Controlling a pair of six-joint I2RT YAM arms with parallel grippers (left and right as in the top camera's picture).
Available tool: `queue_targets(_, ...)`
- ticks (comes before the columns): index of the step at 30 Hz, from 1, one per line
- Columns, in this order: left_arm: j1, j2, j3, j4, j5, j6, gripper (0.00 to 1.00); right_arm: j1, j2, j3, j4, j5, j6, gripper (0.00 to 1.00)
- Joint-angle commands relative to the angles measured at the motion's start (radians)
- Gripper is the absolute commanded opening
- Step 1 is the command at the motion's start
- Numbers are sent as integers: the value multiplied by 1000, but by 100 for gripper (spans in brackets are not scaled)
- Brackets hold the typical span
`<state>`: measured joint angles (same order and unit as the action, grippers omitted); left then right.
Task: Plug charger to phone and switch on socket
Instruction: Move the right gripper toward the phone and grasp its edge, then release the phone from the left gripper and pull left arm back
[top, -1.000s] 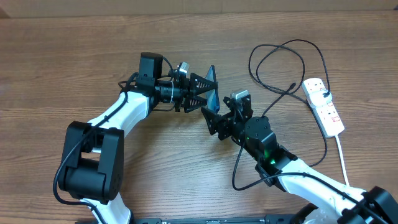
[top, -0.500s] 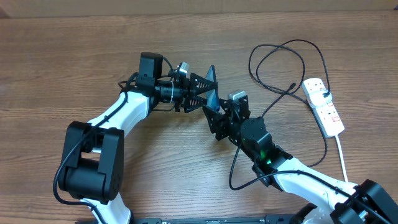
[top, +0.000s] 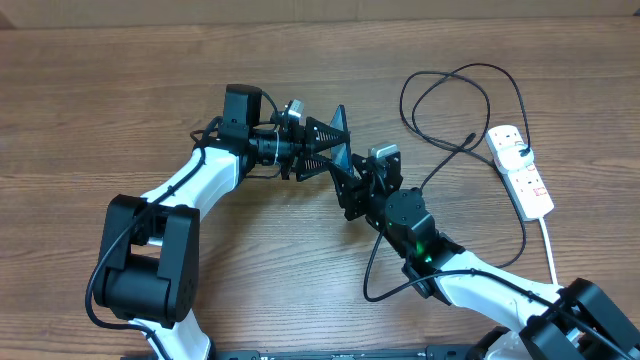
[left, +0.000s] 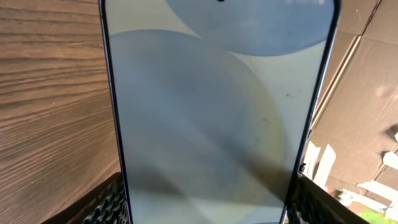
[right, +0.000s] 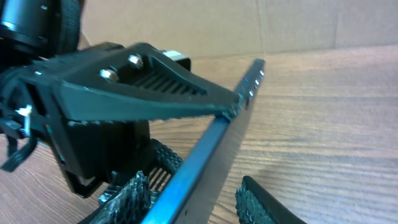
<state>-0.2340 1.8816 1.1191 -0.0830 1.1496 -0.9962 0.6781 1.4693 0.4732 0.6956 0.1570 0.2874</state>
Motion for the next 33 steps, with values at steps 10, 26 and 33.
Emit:
queue_targets(10,-2,3,11,4,30,-15,22,10,13,19,33,92,80,25)
queue_targets(26,-2,3,11,5,30,-15,51,30,13,19,39,85,80,4)
queue_targets(33,0,3,11,33,30,-15,100,29,-3,19,85,85,173,4)
